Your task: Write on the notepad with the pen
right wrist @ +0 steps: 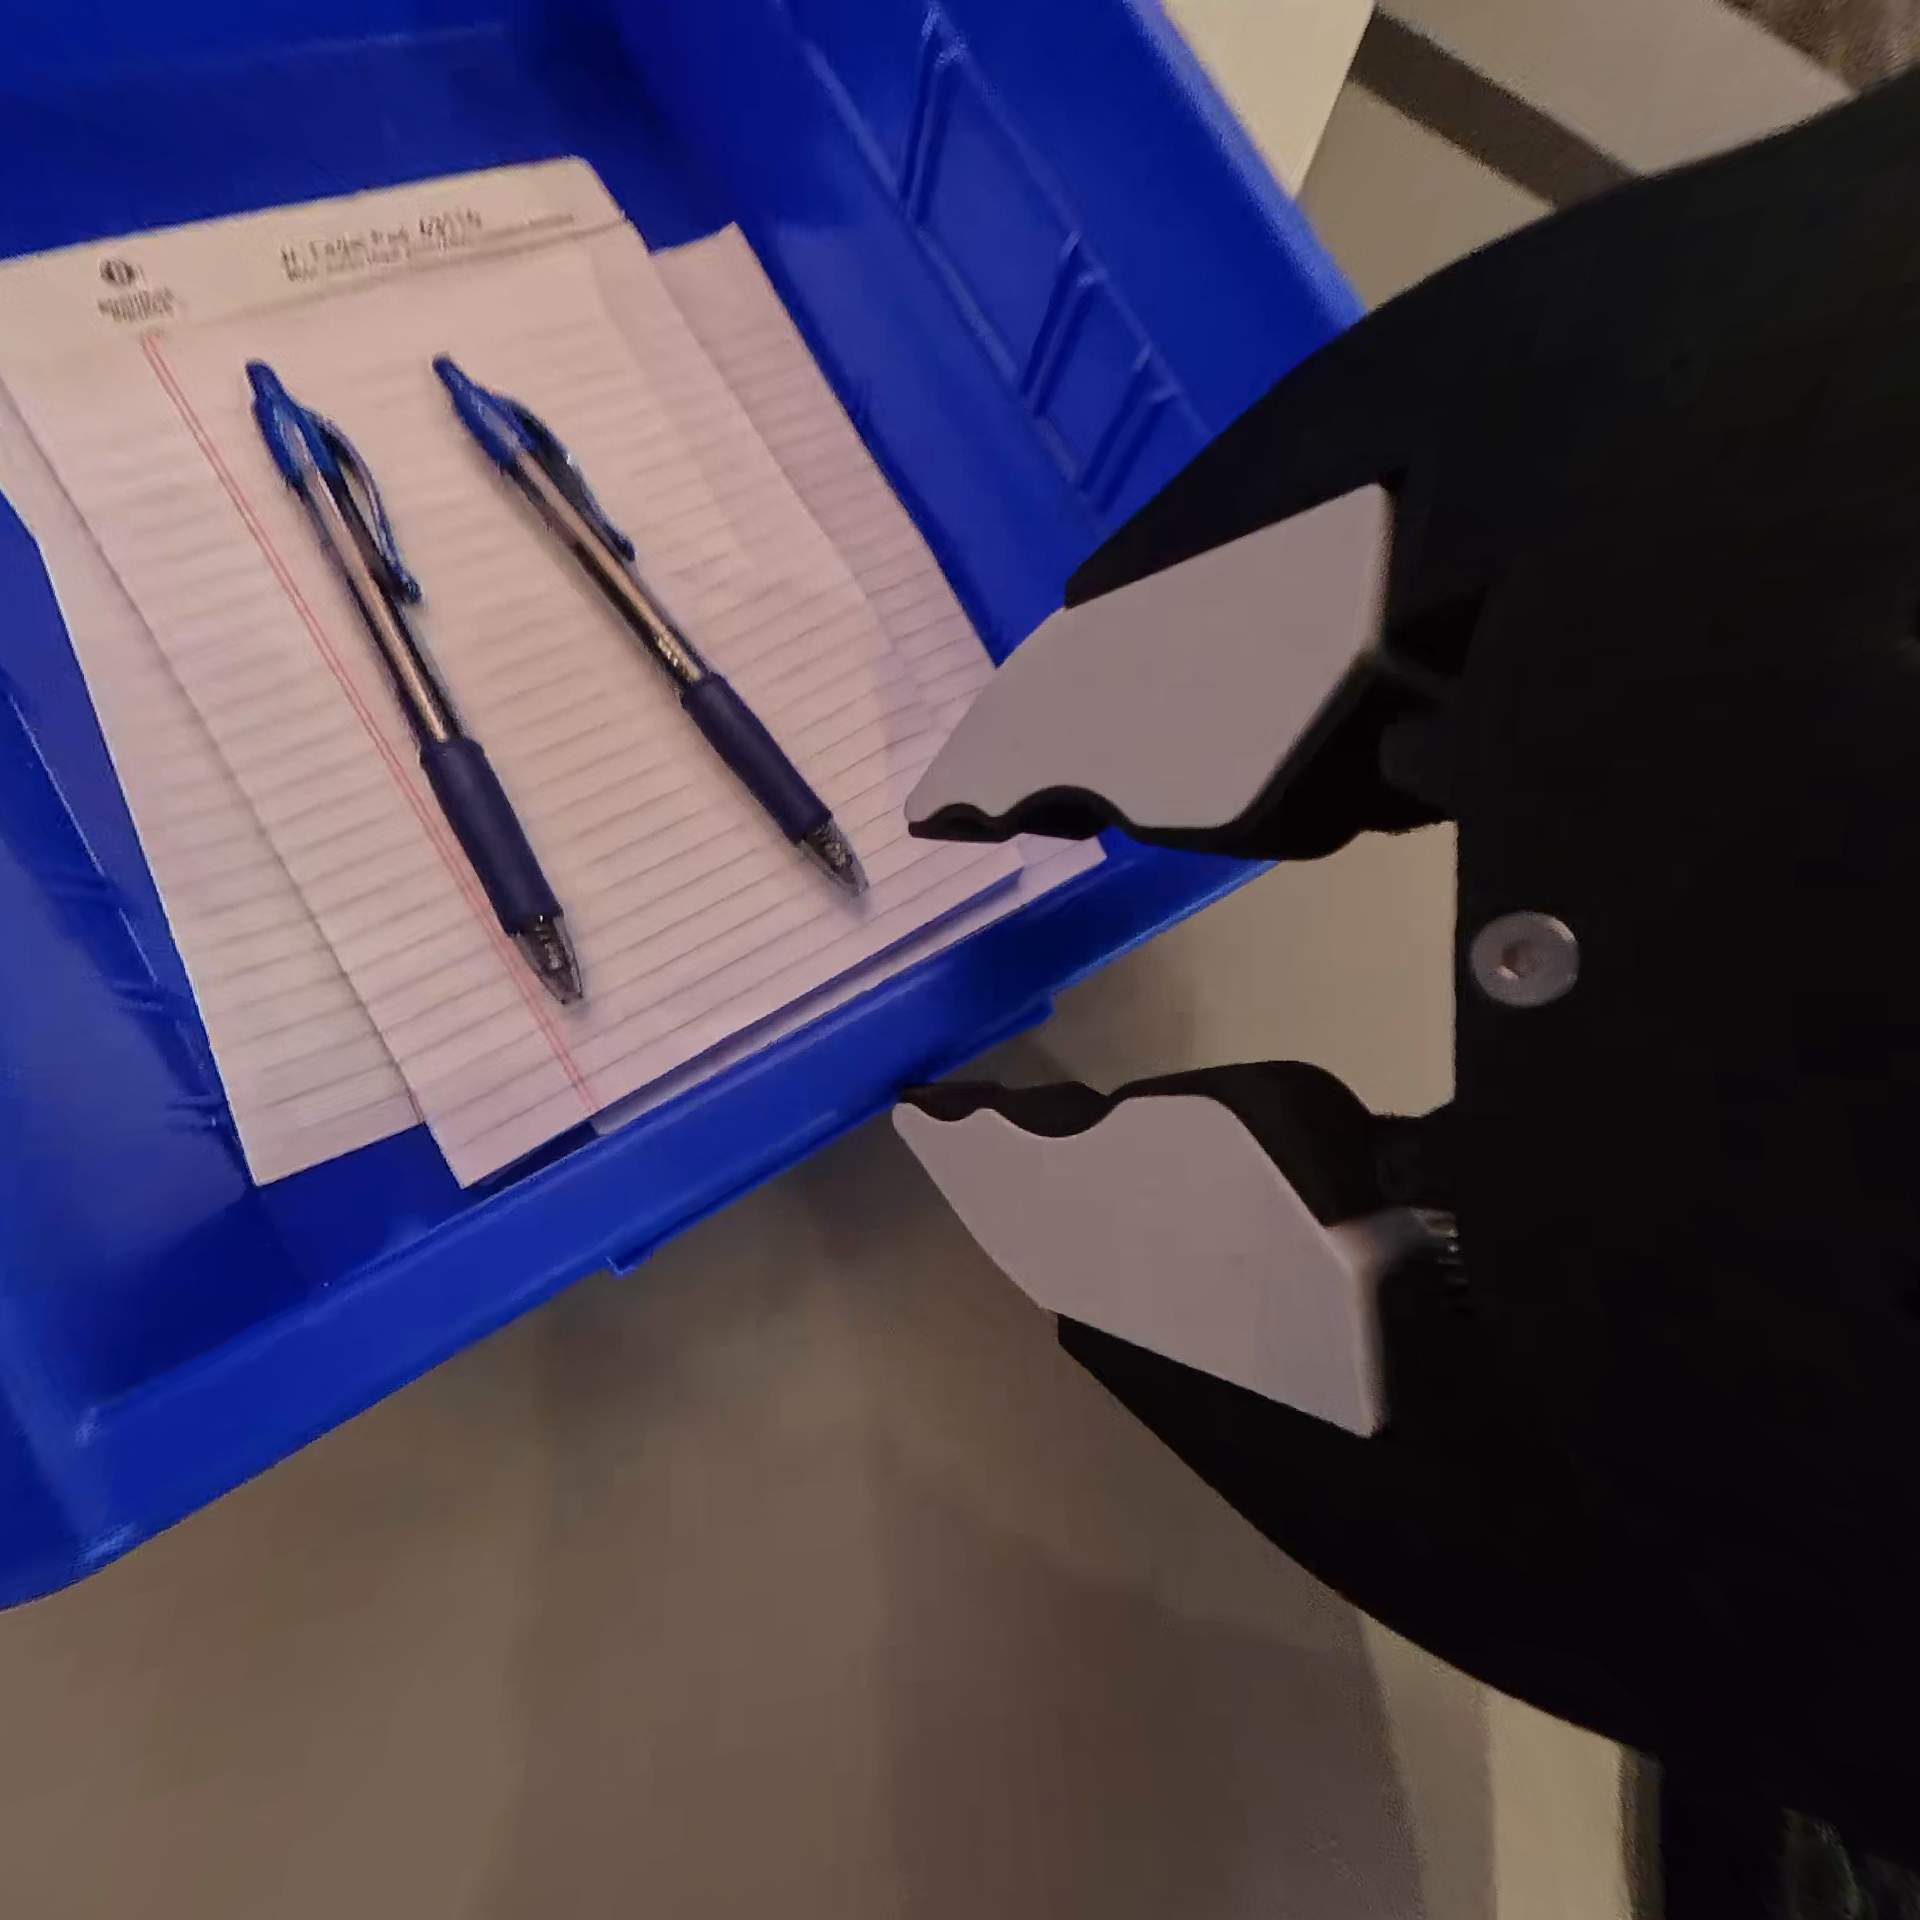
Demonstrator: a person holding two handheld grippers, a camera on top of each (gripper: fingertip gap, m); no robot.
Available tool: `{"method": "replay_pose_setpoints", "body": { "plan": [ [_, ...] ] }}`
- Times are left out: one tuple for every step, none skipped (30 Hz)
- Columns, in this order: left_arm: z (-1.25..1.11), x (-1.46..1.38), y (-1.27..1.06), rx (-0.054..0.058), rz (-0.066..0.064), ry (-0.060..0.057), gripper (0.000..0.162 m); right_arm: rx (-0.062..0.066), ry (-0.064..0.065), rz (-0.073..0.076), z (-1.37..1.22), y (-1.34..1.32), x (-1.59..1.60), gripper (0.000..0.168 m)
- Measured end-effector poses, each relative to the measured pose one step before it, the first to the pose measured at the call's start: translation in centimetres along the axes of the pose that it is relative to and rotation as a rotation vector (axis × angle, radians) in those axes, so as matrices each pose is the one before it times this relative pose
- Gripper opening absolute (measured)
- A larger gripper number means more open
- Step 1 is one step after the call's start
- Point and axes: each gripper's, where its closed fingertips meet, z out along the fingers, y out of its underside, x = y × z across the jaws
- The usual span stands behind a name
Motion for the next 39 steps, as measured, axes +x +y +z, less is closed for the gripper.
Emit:
{"method": "replay_pose_setpoints", "body": {
  "plan": [
    [0.029, -0.050, 0.027, 0.0011, -0.0038, 0.0015, 0.005, 0.0195, -0.0117, -0.0032, 0.170, -0.224, -0.066, 0.041],
    [0.016, -0.053, 0.026, 0.0007, -0.0037, 0.0005, 0.005, 0.0161, -0.0088, -0.0047, 0.098, -0.220, -0.065, 0.041],
    [0.028, -0.049, 0.033, -0.0004, -0.0028, 0.0003, 0.004, 0.0066, -0.0216, -0.0089, 0.083, -0.125, -0.274, 0.036],
    [0.021, -0.035, 0.054, -0.0028, 0.0014, -0.0015, 0.005, 0.0056, -0.0242, -0.0032, 0.080, -0.097, -0.286, 0.030],
    [0.025, -0.048, 0.045, -0.0021, 0.0017, -0.0022, 0.004, 0.0074, -0.0181, 0.0015, 0.054, -0.086, -0.193, 0.027],
    [0.032, -0.053, 0.040, -0.0025, 0.0022, -0.0026, 0.004, 0.0095, -0.0079, -0.0012, 0.052, -0.085, -0.084, 0.028],
    [0.013, -0.072, 0.056, -0.0038, 0.0026, -0.0039, 0.004, 0.0139, -0.0065, 0.0001, 0.054, -0.126, -0.066, 0.028],
    [0.008, -0.061, 0.032, -0.0018, -0.0001, -0.0021, 0.004, 0.0157, -0.0090, 0.0015, 0.107, -0.162, -0.083, 0.028],
    [-0.006, -0.065, 0.002, -0.0008, -0.0022, -0.0016, 0.004, 0.0091, -0.0031, -0.0039, 0.090, -0.169, 0.010, 0.028],
    [-0.020, -0.044, -0.019, 0.0001, -0.0015, -0.0022, 0.004, 0.0004, 0.0005, -0.0055, 0.071, -0.146, 0.060, 0.026],
    [-0.028, -0.016, -0.081, 0.0033, -0.0017, 0.0001, 0.004, -0.0006, -0.0026, -0.0030, 0.102, -0.204, 0.043, 0.026],
    [-0.073, 0.013, -0.113, 0.0054, -0.0019, 0.0014, 0.004, 0.0052, -0.0008, -0.0039, 0.125, -0.288, 0.075, 0.025],
    [-0.077, 0.002, -0.131, 0.0051, -0.0003, -0.0009, 0.004, 0.0071, 0.0053, -0.0043, 0.158, -0.324, 0.182, 0.025],
    [-0.115, 0.011, -0.165, 0.0068, -0.0020, -0.0005, 0.004, 0.0026, 0.0034, -0.0033, 0.165, -0.282, 0.192, 0.025],
    [-0.129, 0.007, -0.189, 0.0077, -0.0013, 0.0000, 0.004, -0.0035, -0.0045, -0.0005, 0.138, -0.233, 0.165, 0.025],
    [-0.148, -0.041, -0.195, 0.0076, -0.0008, -0.0019, 0.004, -0.0028, -0.0049, 0.0000, 0.144, -0.256, 0.227, 0.024],
    [-0.158, -0.073, -0.226, 0.0089, -0.0032, -0.0027, 0.004, 0.0040, 0.0019, -0.0011, 0.199, -0.344, 0.300, 0.024],
    [-0.181, -0.078, -0.212, 0.0083, -0.0030, -0.0026, 0.004, 0.0044, 0.0033, -0.0022, 0.237, -0.420, 0.318, 0.024],
    [-0.192, -0.115, -0.253, 0.0094, -0.0017, -0.0038, 0.004, -0.0021, 0.0006, -0.0003, 0.235, -0.386, 0.311, 0.024],
    [-0.205, -0.120, -0.269, 0.0102, -0.0019, -0.0035, 0.004, -0.0055, 0.0001, 0.0061, 0.253, -0.403, 0.367, 0.024],
    [-0.214, -0.120, -0.266, 0.0085, -0.0031, -0.0029, 0.004, -0.0020, 0.0022, 0.0067, 0.287, -0.470, 0.411, 0.024],
    [-0.217, -0.146, -0.269, 0.0078, -0.0016, -0.0043, 0.004, 0.0002, 0.0016, 0.0046, 0.295, -0.492, 0.396, 0.024],
    [-0.232, -0.143, -0.304, 0.0097, -0.0002, -0.0041, 0.004, -0.0006, 0.0005, 0.0054, 0.276, -0.464, 0.430, 0.024],
    [-0.238, -0.124, -0.298, 0.0086, 0.0004, -0.0032, 0.004, 0.0003, 0.0009, 0.0096, 0.287, -0.467, 0.491, 0.024],
    [-0.239, -0.122, -0.294, 0.0069, 0.0032, -0.0051, 0.004, -0.0024, 0.0013, 0.0094, 0.283, -0.457, 0.530, 0.024],
    [-0.244, -0.131, -0.309, 0.0104, 0.0008, -0.0051, 0.004, -0.0036, 0.0010, 0.0022, 0.275, -0.443, 0.499, 0.024],
    [-0.219, -0.112, -0.279, 0.0096, -0.0012, -0.0043, 0.004, 0.0018, -0.0016, 0.0040, 0.277, -0.479, 0.494, 0.023],
    [-0.196, -0.108, -0.253, 0.0074, 0.0020, -0.0065, 0.004, 0.0035, -0.0005, 0.0080, 0.272, -0.475, 0.554, 0.023],
    [-0.200, -0.067, -0.309, 0.0122, -0.0003, -0.0023, 0.004, -0.0011, 0.0023, 0.0087, 0.278, -0.423, 0.603, 0.023],
    [-0.176, -0.038, -0.285, 0.0111, -0.0011, -0.0003, 0.004, -0.0036, 0.0013, 0.0107, 0.261, -0.410, 0.612, 0.023],
    [-0.160, -0.068, -0.240, 0.0075, -0.0018, -0.0024, 0.004, -0.0031, 0.0020, 0.0123, 0.274, -0.412, 0.657, 0.022],
    [-0.166, -0.057, -0.256, 0.0104, -0.0058, 0.0020, 0.004, -0.0002, 0.0035, 0.0081, 0.273, -0.446, 0.657, 0.022],
    [-0.162, -0.044, -0.254, 0.0107, -0.0080, 0.0044, 0.004, 0.0026, -0.0002, 0.0085, 0.283, -0.459, 0.618, 0.022],
    [-0.167, -0.089, -0.239, 0.0082, -0.0058, 0.0007, 0.004, 0.0018, -0.0049, 0.0122, 0.272, -0.437, 0.562, 0.022],
    [-0.182, -0.070, -0.272, 0.0107, -0.0030, -0.0002, 0.004, 0.0021, 0.0010, 0.0049, 0.266, -0.426, 0.597, 0.021],
    [-0.194, -0.045, -0.306, 0.0118, 0.0004, 0.0000, 0.004, 0.0062, 0.0059, -0.0018, 0.268, -0.462, 0.613, 0.021],
    [-0.170, -0.070, -0.270, 0.0079, 0.0058, -0.0039, 0.004, 0.0076, -0.0037, 0.0068, 0.264, -0.447, 0.521, 0.020],
    [-0.181, -0.091, -0.263, 0.0078, 0.0040, -0.0060, 0.004, 0.0019, -0.0084, 0.0156, 0.239, -0.369, 0.507, 0.020],
    [-0.149, -0.079, -0.208, 0.0070, -0.0005, -0.0024, 0.004, 0.0000, 0.0056, 0.0095, 0.215, -0.326, 0.669, 0.020]
  ]
}}
